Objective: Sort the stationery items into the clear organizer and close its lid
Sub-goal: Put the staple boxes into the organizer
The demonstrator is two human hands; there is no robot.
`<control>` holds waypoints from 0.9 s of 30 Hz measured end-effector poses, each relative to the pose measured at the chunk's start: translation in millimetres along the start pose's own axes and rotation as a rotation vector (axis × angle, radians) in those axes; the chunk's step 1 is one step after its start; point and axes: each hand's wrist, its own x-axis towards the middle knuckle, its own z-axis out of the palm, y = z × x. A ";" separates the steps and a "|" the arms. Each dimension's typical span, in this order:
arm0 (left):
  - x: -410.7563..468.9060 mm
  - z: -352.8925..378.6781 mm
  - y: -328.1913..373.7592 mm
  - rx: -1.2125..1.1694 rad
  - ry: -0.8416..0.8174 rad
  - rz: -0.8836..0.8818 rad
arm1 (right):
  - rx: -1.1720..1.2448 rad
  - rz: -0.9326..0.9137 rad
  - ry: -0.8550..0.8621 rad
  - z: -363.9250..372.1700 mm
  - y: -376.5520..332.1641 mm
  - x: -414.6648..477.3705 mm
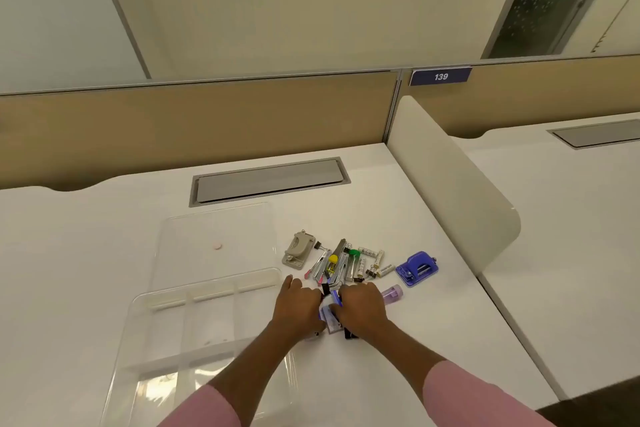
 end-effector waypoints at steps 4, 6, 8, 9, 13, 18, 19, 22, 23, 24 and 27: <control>-3.0 0.1 -5.4 -0.024 0.027 0.027 | 0.011 0.043 -0.021 -1.5 1.4 -0.9; -4.6 -0.5 -7.0 -0.061 0.024 0.041 | 0.017 0.050 -0.025 -1.3 1.8 0.1; -6.7 -1.7 -9.5 -0.094 0.024 0.042 | 0.049 0.048 -0.009 -1.6 3.7 1.9; -7.8 -2.3 -10.5 -0.110 0.023 0.043 | 0.069 0.054 -0.008 -2.2 4.3 2.7; -11.1 -2.1 -13.0 -0.132 0.021 0.044 | 0.149 0.090 -0.025 -2.5 4.6 5.2; -17.3 2.9 -18.8 -0.092 0.051 0.072 | 0.190 0.099 -0.072 -1.4 2.5 5.1; -17.7 2.8 -18.7 -0.083 0.051 0.077 | 0.181 0.095 -0.077 -1.2 1.3 4.9; -17.3 2.9 -18.7 -0.055 0.041 0.094 | 0.130 0.071 -0.077 0.4 -1.8 4.8; -17.2 3.2 -18.8 -0.035 0.029 0.107 | 0.107 0.061 -0.071 0.7 -2.5 4.8; -17.0 3.7 -19.0 -0.016 0.010 0.121 | 0.088 0.054 -0.066 1.5 -2.5 5.0; -16.2 2.9 -19.0 0.012 -0.031 0.136 | 0.064 0.061 -0.066 2.6 -2.8 5.3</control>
